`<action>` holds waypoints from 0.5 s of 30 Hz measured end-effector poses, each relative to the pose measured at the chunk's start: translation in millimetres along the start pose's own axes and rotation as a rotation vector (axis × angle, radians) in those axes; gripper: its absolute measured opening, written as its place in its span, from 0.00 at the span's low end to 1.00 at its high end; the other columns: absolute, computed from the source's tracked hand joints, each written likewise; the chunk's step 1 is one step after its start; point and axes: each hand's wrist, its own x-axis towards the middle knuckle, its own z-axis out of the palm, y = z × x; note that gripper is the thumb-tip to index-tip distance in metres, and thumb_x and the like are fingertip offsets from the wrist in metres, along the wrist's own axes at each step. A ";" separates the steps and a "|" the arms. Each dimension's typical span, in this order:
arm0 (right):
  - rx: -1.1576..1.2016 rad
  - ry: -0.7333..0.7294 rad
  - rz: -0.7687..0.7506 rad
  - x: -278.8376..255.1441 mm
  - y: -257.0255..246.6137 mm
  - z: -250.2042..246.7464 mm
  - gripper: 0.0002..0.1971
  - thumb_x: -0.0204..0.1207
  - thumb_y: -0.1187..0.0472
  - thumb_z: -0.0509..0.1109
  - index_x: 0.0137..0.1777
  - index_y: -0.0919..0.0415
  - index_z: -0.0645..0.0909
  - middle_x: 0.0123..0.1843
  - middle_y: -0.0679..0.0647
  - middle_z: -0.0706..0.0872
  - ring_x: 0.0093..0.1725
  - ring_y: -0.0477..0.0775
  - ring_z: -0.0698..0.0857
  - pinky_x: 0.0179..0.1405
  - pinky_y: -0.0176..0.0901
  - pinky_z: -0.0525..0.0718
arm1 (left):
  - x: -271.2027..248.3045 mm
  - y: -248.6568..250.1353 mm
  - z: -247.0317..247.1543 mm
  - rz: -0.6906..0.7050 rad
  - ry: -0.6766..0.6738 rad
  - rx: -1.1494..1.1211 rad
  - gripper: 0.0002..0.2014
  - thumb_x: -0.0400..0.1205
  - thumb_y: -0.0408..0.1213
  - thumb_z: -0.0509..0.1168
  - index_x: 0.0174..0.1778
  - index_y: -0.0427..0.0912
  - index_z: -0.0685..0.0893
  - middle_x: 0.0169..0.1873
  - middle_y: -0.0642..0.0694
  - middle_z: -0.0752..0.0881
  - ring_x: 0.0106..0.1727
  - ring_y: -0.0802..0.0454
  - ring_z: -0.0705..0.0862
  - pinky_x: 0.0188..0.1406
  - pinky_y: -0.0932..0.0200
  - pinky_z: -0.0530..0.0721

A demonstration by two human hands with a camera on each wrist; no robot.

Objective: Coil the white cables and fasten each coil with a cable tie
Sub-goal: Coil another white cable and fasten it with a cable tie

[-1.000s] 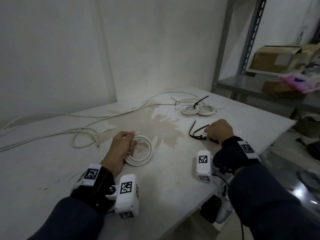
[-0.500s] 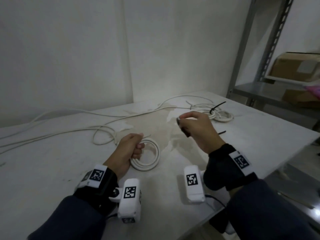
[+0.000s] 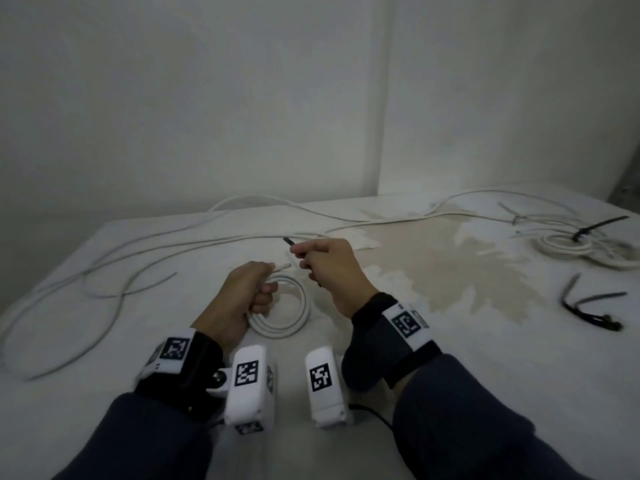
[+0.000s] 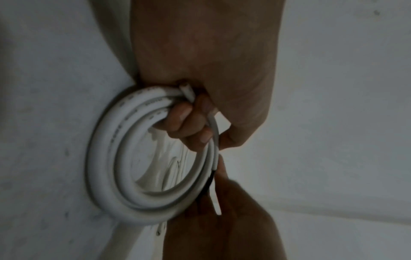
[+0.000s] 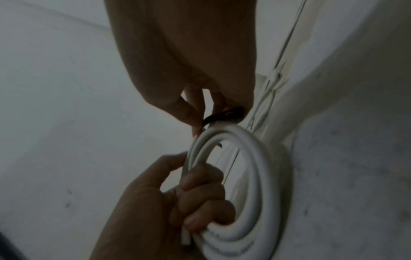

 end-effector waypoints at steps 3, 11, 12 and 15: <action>-0.066 -0.002 -0.046 5.5 4.2 18.3 0.08 0.76 0.72 0.67 0.43 0.73 0.88 0.37 0.56 0.85 0.35 0.43 0.83 0.34 0.27 0.78 | 1.2 1.0 0.5 0.008 0.003 0.030 0.13 0.85 0.35 0.56 0.33 0.45 0.70 0.17 0.52 0.66 0.16 0.59 0.58 0.13 0.68 0.55; 0.223 -0.092 0.145 12.4 16.3 8.8 0.04 0.72 0.71 0.75 0.39 0.72 0.84 0.35 0.65 0.86 0.33 0.57 0.85 0.39 0.44 0.86 | 12.5 -3.7 -0.1 -0.045 -0.064 -0.036 0.08 0.83 0.35 0.54 0.38 0.42 0.73 0.16 0.51 0.68 0.14 0.60 0.59 0.11 0.71 0.56; 0.234 -0.095 0.165 13.6 17.2 8.4 0.05 0.72 0.71 0.75 0.36 0.70 0.83 0.34 0.65 0.86 0.32 0.57 0.85 0.36 0.44 0.85 | 13.0 -4.1 -0.9 -0.055 -0.072 -0.051 0.09 0.83 0.34 0.54 0.36 0.42 0.73 0.16 0.51 0.68 0.13 0.60 0.59 0.11 0.71 0.56; 0.217 -0.119 0.154 14.1 17.6 8.7 0.11 0.74 0.70 0.74 0.31 0.64 0.78 0.28 0.58 0.85 0.24 0.49 0.84 0.23 0.34 0.81 | 13.3 -4.4 -2.8 -0.069 -0.094 -0.127 0.12 0.81 0.34 0.54 0.31 0.42 0.71 0.16 0.50 0.68 0.13 0.60 0.58 0.11 0.69 0.54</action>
